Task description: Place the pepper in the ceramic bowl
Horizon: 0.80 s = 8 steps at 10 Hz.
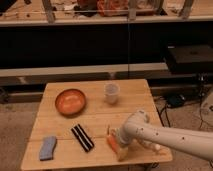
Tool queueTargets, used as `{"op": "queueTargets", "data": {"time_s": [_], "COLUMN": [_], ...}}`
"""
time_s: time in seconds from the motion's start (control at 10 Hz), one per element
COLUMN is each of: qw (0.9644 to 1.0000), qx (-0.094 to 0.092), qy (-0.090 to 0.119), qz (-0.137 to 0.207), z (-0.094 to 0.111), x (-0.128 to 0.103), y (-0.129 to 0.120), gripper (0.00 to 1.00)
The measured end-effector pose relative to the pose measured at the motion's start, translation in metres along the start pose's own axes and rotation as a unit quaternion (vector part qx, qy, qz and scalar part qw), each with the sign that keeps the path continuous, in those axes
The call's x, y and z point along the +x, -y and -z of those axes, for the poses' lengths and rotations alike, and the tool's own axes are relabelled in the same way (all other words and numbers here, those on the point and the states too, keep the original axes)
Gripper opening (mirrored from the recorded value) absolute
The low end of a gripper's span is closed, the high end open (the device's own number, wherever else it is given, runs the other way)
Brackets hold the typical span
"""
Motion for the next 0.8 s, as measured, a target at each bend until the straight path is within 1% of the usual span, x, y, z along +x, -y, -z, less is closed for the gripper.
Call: {"op": "queueTargets", "data": {"time_s": [0.2, 0.3, 0.5, 0.6, 0.7, 0.8], "qw": [1.0000, 1.0000, 1.0000, 1.0000, 1.0000, 1.0000], "qx": [-0.003, -0.002, -0.003, -0.004, -0.004, -0.002], "qy": [-0.001, -0.005, -0.006, -0.006, -0.006, -0.008], "qz": [0.004, 0.003, 0.002, 0.003, 0.003, 0.003], "z": [-0.0032, -0.0038, -0.0010, 0.0003, 0.0010, 0.0015], "x": [-0.0009, -0.0005, -0.0010, -0.0007, -0.0005, 0.0005], "y": [-0.0004, 0.0003, -0.0001, -0.0007, -0.0007, -0.0005], "gripper": [0.47, 0.37, 0.16, 0.07, 0.05, 0.00]}}
